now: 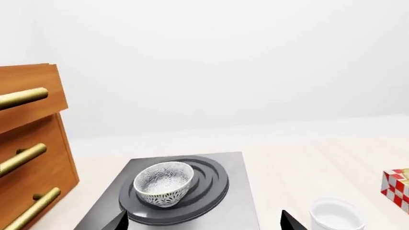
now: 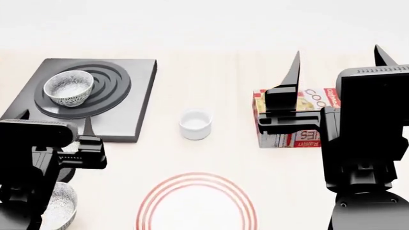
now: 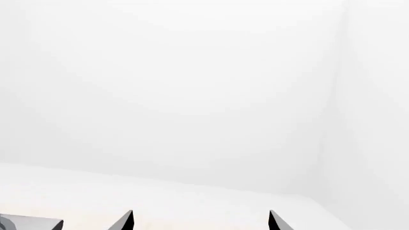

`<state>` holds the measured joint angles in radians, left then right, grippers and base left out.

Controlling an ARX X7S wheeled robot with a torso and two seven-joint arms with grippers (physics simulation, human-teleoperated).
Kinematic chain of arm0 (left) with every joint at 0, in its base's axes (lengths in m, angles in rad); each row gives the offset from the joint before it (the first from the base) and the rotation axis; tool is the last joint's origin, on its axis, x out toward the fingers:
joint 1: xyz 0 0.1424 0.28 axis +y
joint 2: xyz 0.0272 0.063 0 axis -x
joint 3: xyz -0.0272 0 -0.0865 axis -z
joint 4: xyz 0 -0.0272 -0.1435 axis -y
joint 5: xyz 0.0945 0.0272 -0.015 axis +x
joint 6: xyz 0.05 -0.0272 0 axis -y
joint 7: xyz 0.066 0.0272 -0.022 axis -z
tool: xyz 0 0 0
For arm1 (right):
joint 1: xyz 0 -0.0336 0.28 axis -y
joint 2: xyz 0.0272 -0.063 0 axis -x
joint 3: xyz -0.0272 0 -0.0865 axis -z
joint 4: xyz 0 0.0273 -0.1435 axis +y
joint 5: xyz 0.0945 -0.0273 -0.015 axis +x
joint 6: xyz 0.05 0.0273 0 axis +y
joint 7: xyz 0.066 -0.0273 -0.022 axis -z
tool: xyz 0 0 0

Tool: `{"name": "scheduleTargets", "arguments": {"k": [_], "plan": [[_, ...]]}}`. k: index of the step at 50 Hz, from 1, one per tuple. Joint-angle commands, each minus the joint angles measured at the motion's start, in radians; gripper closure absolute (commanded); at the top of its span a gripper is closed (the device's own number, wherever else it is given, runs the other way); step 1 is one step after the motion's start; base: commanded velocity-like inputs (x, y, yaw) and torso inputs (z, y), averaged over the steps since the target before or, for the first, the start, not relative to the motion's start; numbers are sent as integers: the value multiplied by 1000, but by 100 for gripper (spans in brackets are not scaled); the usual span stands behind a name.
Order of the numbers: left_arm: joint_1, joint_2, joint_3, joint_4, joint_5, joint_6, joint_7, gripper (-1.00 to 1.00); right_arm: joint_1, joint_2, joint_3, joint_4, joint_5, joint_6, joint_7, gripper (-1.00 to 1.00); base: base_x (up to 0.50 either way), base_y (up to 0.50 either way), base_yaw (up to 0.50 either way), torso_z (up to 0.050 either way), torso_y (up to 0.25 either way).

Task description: Pick the akita bowl on the stove and place it on the plate.

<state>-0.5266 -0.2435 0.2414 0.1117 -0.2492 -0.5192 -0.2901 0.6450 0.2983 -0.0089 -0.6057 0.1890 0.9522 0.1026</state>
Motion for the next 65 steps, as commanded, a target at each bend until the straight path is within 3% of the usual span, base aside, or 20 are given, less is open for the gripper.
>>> {"name": "scheduleTargets", "arguments": {"k": [1,58,65], "plan": [[-9,-3,4,11,-6,-14,-4,-100,2,2,0,-5,5,5,3,-100,234,0,0,0,0],[-15,-18,20,4,-19,-2,-16,-100,-1,13,-8,6,21,-14,18,-100,238,0,0,0,0],[-72,-24,17,19,-32,-59,-16,-100,1,16,-12,-5,24,-9,20,-100,95,0,0,0,0]]}}
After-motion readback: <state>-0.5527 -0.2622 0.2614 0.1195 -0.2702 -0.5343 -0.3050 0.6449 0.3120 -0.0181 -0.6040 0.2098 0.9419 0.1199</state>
